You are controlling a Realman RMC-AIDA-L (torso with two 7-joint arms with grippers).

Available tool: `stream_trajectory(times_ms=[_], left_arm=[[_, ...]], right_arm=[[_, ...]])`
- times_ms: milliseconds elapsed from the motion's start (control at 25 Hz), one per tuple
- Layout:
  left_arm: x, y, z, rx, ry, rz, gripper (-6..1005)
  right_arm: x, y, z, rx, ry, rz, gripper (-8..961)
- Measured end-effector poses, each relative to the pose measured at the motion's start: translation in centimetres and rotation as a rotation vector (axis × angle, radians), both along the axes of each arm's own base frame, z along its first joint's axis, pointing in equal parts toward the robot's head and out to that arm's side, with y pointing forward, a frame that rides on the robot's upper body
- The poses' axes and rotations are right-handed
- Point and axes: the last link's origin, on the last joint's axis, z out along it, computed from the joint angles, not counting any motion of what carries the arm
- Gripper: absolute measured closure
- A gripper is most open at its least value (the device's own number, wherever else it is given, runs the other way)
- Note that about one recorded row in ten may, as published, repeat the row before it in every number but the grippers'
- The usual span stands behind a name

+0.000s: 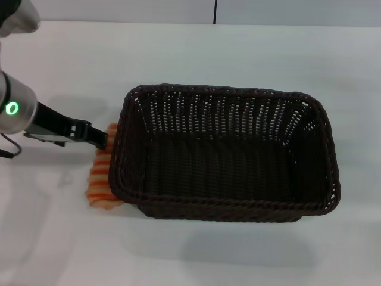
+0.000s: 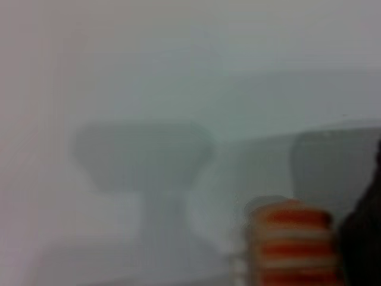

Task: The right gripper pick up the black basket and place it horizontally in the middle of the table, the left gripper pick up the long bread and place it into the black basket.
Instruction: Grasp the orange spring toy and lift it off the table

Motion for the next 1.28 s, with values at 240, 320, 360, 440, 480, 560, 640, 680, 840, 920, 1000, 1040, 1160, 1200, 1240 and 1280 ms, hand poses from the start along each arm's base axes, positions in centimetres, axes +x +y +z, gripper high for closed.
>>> stream_trajectory(times_ms=[240, 320, 360, 440, 480, 560, 640, 680, 840, 920, 1000, 1040, 1160, 1200, 1240, 1280], left_arm=[[-0.1, 0.2, -0.9, -0.025, -0.027, 0.007, 215], [0.1, 0.3, -1.1, -0.034, -0.035, 0.004, 218], [0.1, 0.3, -1.1, -0.034, -0.035, 0.004, 219], [0.2, 0.4, -1.2, -0.039, -0.036, -0.002, 222], [0.2, 0.4, -1.3, -0.044, -0.037, -0.002, 223], [0.2, 0.5, -1.5, -0.05, -0.039, 0.001, 226], [0.1, 0.5, -1.6, -0.054, -0.044, 0.003, 228], [0.1, 0.5, -1.7, -0.054, -0.045, 0.003, 230], [-0.2, 0.6, -1.8, -0.057, -0.044, 0.008, 235], [-0.6, 0.6, -1.9, -0.063, -0.043, 0.013, 238], [-0.7, 0.6, -2.0, -0.066, -0.044, 0.014, 240], [-0.8, 0.6, -2.1, -0.068, -0.045, 0.016, 241], [-0.9, 0.6, -2.3, -0.07, -0.046, 0.015, 245], [-1.0, 0.7, -2.3, -0.07, -0.046, 0.013, 247], [-1.0, 0.7, -2.4, -0.07, -0.046, 0.014, 248], [-1.1, 0.7, -2.4, -0.069, -0.046, 0.014, 249]], right_arm=[[0.1, -0.1, 0.0, 0.0, -0.001, -0.002, 644], [0.1, -0.1, 0.0, 0.001, -0.001, -0.003, 644], [0.1, -0.1, 0.0, 0.001, -0.001, -0.003, 644], [0.1, -0.1, 0.0, 0.002, -0.001, -0.003, 644], [0.2, -0.2, 0.0, 0.002, -0.002, -0.003, 644], [0.2, -0.2, 0.0, 0.002, -0.002, -0.004, 644], [0.2, -0.2, 0.0, 0.002, -0.002, -0.004, 644], [0.2, -0.2, 0.0, 0.002, -0.001, -0.004, 644], [0.2, -0.2, 0.0, 0.002, -0.001, -0.004, 644], [0.2, -0.2, 0.0, 0.002, 0.0, -0.003, 644], [0.1, -0.2, 0.0, 0.002, 0.0, -0.002, 644], [0.1, -0.2, 0.0, 0.001, 0.0, -0.002, 644], [0.0, -0.1, -0.1, -0.001, -0.001, 0.001, 644], [0.0, -0.1, -0.1, -0.002, -0.001, 0.002, 644], [0.0, -0.1, -0.1, -0.002, -0.001, 0.003, 644], [0.0, -0.1, -0.1, -0.003, -0.001, 0.003, 644]])
